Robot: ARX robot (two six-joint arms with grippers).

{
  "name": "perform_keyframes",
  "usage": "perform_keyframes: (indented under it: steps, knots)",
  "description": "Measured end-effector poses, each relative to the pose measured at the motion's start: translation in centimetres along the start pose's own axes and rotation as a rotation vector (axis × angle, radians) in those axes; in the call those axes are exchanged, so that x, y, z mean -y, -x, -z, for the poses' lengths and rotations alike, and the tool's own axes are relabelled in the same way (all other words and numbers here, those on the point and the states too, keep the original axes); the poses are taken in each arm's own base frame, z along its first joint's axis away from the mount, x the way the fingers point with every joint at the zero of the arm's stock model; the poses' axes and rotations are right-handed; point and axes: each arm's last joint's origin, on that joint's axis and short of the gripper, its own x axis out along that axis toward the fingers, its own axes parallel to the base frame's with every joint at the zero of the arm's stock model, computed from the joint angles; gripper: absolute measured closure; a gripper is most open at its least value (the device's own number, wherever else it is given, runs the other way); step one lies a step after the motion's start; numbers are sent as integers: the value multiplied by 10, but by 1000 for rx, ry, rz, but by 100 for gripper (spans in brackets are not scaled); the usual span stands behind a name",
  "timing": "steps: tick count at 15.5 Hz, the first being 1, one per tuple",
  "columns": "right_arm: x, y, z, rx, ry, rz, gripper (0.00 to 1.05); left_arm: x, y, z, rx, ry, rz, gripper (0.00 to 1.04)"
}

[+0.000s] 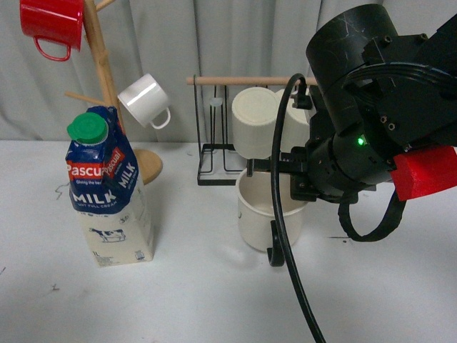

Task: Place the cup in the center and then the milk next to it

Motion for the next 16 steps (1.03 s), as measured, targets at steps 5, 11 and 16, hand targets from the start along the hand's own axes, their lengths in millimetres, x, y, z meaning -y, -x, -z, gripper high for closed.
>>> perform_keyframes:
  steps: [5, 11, 16]
  knots:
    - [11, -10, 5, -52, 17, 6, 101, 0, 0, 0, 0, 0, 0, 7]
    - [18, 2, -6, -27, 26, -64, 38, 0, 0, 0, 0, 0, 0, 7]
    - [41, 96, -33, 409, -23, -208, 11, 0, 0, 0, 0, 0, 0, 7]
